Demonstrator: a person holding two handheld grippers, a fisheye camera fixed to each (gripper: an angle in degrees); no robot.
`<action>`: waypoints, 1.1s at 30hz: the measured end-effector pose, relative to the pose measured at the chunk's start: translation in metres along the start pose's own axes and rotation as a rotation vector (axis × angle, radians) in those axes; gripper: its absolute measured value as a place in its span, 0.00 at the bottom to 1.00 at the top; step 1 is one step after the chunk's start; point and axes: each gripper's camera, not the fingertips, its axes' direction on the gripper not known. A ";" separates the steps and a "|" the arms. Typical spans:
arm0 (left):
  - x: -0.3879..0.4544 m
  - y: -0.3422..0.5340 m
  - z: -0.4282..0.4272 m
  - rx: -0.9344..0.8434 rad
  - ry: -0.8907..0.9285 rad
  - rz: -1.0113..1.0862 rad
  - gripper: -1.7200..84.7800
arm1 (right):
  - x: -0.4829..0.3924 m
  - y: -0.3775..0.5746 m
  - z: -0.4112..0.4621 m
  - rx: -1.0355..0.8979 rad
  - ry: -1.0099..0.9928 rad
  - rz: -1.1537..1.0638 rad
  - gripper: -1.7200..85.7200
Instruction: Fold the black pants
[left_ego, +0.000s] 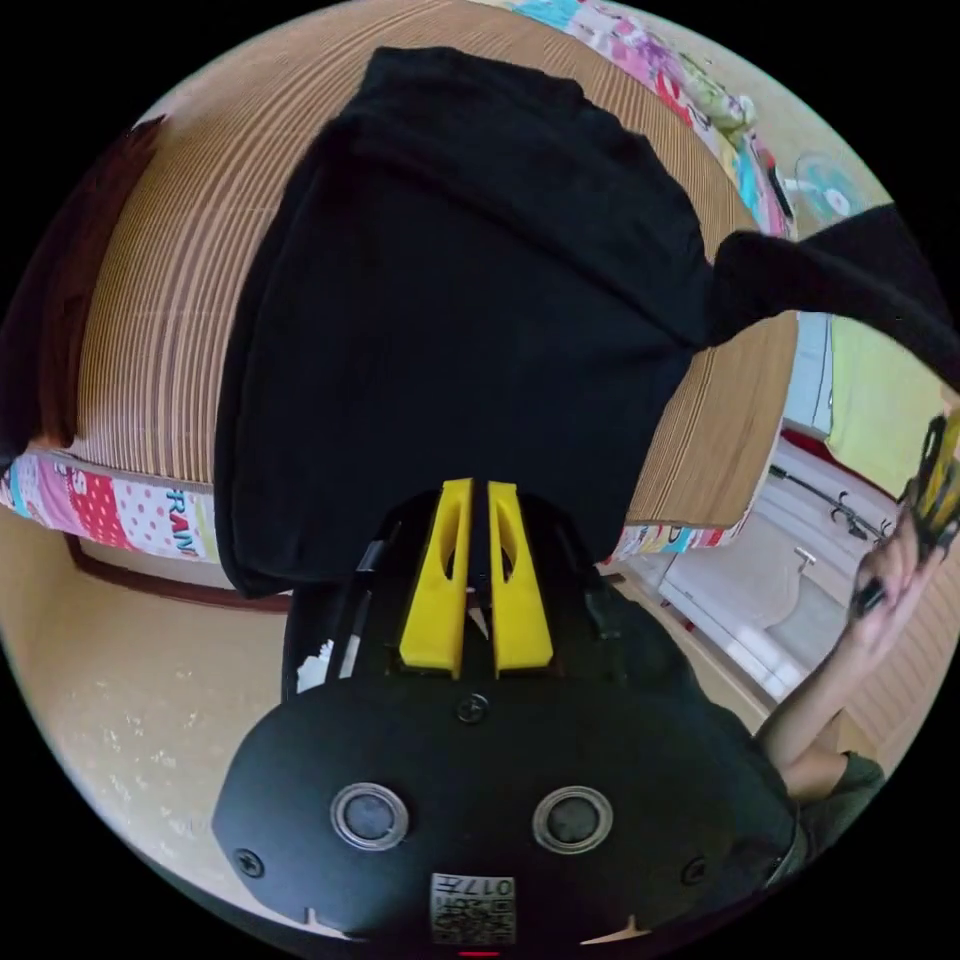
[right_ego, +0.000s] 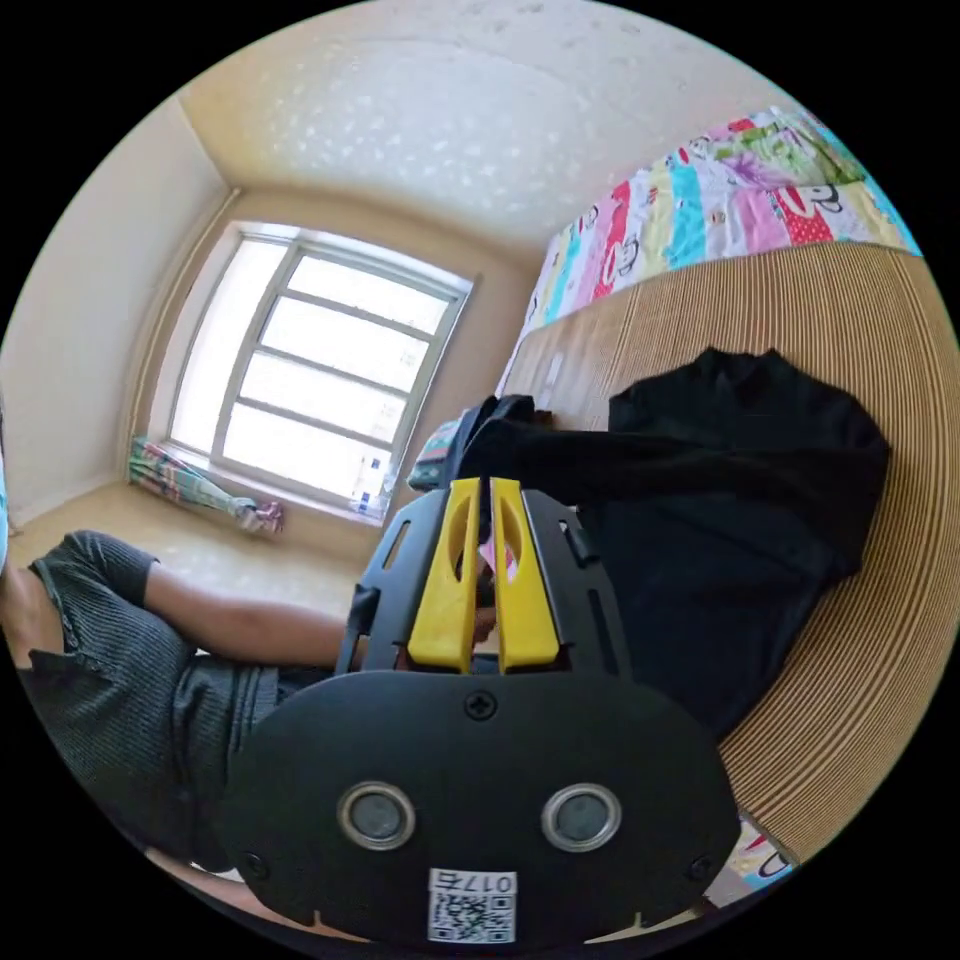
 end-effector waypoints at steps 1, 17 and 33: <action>-0.006 0.001 -0.005 0.029 0.027 -0.024 0.07 | 0.007 0.012 0.009 -0.027 0.011 0.017 0.04; -0.046 -0.037 0.007 0.162 0.187 -0.141 0.14 | 0.192 0.145 -0.014 0.002 0.282 0.398 0.08; 0.084 0.100 -0.058 0.184 0.216 0.602 0.01 | 0.248 0.008 0.203 -0.710 0.327 -0.317 0.28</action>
